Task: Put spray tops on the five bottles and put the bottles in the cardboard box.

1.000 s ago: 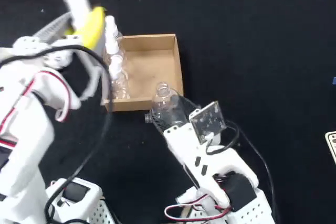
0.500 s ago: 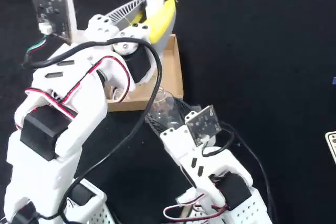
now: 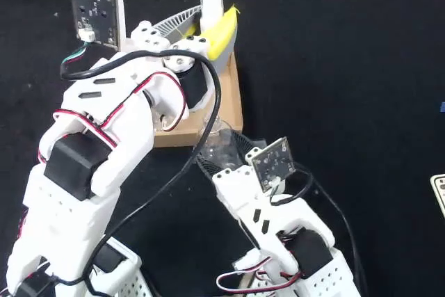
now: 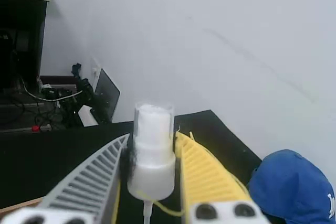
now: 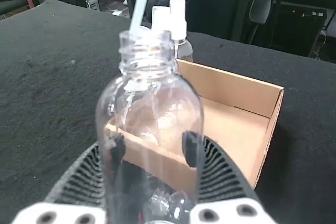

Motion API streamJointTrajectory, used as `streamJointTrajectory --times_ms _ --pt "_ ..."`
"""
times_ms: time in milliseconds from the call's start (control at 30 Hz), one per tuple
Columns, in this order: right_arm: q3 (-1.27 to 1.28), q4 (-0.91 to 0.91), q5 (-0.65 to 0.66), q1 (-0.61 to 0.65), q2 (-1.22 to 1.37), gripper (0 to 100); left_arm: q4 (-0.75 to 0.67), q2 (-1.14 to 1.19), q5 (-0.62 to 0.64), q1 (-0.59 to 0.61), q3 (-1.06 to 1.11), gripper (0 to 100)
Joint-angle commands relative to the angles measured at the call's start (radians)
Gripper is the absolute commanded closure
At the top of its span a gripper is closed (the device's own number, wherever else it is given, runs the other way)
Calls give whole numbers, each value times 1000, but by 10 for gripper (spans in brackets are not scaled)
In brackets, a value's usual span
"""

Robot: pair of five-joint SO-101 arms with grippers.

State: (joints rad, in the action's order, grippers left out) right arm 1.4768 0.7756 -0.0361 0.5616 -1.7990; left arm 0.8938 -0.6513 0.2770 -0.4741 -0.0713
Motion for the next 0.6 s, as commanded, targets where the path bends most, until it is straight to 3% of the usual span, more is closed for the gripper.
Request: streamJointTrajectory --times_ms 0,233,567 --pt "-1 -61 -9 12 -142 988 -15 -26 5 -12 1 970" --pt "-1 -64 -11 11 -140 988 3 -37 6 -15 91 970" --pt "-1 -66 -9 11 -140 988 25 -299 5 -90 389 948"
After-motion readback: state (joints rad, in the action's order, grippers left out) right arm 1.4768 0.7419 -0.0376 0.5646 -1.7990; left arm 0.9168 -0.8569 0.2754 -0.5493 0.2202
